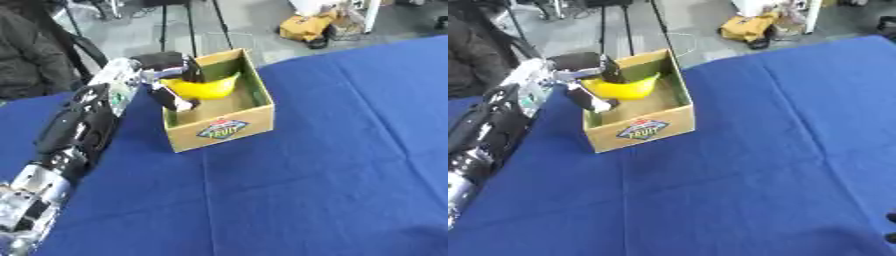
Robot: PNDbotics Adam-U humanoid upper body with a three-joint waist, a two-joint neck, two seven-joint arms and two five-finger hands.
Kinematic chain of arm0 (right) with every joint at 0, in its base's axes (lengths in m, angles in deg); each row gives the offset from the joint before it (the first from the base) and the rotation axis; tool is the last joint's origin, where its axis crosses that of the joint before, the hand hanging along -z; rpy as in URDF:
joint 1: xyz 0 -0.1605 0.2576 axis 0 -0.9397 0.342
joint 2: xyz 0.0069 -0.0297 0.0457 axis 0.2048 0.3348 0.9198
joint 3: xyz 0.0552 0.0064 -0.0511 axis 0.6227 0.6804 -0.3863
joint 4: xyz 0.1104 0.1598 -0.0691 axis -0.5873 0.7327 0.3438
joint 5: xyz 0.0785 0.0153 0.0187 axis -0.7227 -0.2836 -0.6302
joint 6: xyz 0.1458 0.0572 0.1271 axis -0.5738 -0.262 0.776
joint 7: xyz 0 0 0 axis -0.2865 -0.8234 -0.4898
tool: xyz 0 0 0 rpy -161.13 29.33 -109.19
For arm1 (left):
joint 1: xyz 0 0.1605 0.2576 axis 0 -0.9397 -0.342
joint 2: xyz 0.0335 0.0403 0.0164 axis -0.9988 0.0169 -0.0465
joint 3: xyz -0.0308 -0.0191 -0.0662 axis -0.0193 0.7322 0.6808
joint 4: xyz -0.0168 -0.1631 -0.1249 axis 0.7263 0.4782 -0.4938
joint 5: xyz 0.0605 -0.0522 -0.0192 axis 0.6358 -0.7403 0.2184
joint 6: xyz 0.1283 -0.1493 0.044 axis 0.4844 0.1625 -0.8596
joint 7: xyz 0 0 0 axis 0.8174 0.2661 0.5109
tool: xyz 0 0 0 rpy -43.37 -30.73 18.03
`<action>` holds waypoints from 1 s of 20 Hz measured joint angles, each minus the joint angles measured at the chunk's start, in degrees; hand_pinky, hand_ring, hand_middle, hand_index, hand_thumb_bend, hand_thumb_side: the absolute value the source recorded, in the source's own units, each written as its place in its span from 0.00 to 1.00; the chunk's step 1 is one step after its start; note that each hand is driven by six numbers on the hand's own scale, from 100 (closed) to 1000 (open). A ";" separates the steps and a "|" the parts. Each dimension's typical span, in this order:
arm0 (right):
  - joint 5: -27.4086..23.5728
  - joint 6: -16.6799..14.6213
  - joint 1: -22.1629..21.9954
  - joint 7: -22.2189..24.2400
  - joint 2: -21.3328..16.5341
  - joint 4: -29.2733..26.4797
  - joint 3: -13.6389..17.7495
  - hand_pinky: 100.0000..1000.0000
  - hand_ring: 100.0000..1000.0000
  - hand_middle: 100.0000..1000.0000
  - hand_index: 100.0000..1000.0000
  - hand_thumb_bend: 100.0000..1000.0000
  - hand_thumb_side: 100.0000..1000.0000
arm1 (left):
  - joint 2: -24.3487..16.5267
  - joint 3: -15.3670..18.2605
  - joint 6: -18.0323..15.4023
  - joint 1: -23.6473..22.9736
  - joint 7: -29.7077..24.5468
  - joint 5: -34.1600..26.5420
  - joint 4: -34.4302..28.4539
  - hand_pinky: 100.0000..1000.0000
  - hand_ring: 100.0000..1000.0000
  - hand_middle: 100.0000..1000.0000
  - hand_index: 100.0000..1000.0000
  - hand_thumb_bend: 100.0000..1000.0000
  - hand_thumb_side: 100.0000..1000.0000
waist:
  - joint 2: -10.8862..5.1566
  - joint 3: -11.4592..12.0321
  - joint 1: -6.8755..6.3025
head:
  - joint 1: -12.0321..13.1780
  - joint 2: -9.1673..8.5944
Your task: Pick up objects on the table and place them in the box.
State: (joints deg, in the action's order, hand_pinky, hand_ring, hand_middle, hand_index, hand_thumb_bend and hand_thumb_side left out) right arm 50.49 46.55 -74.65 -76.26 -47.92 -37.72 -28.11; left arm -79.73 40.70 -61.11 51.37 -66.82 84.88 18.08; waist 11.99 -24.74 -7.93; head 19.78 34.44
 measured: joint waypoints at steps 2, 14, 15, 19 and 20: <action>0.04 0.01 0.01 0.01 0.01 0.00 -0.06 0.52 0.68 0.61 0.68 0.00 0.92 | 0.37 0.01 -0.10 -0.35 0.63 0.88 0.67 0.63 0.53 0.50 0.67 0.12 0.25 | 0.21 -0.29 -0.16 | 0.19 -0.23; 0.36 0.03 0.05 0.03 0.15 0.00 -0.20 0.52 0.68 0.61 0.68 0.00 0.92 | 1.49 0.01 -2.83 -1.24 2.11 1.87 2.03 0.72 0.70 0.69 0.79 0.52 0.86 | 0.41 0.32 -0.41 | -0.21 -0.22; 0.40 0.03 0.05 0.03 0.15 0.00 -0.20 0.53 0.68 0.61 0.68 0.00 0.92 | 1.49 0.02 -3.06 -1.26 2.13 1.65 1.98 0.72 0.70 0.70 0.79 0.54 0.89 | 0.39 0.49 -0.41 | -0.26 -0.22; 0.41 0.03 -0.03 0.02 0.15 0.03 -0.18 0.53 0.69 0.61 0.68 0.00 0.92 | 1.43 0.37 -3.70 -1.51 2.91 -0.44 0.68 0.72 0.69 0.68 0.79 0.54 0.92 | 0.12 1.54 -0.19 | -0.57 -0.20; 0.41 0.03 -0.06 0.01 0.15 0.05 -0.17 0.53 0.69 0.61 0.68 0.00 0.92 | 1.32 0.55 -3.68 -1.72 3.52 -1.49 -0.11 0.71 0.68 0.66 0.78 0.51 0.88 | -0.07 2.00 -0.03 | -0.73 -0.18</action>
State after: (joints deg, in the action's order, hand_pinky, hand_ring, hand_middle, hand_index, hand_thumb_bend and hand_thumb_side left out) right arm 50.90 46.58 -74.71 -76.25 -47.77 -37.67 -28.28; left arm -78.42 41.25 -64.79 49.65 -63.30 83.39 17.97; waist 11.92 -22.74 -7.96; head 19.05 34.27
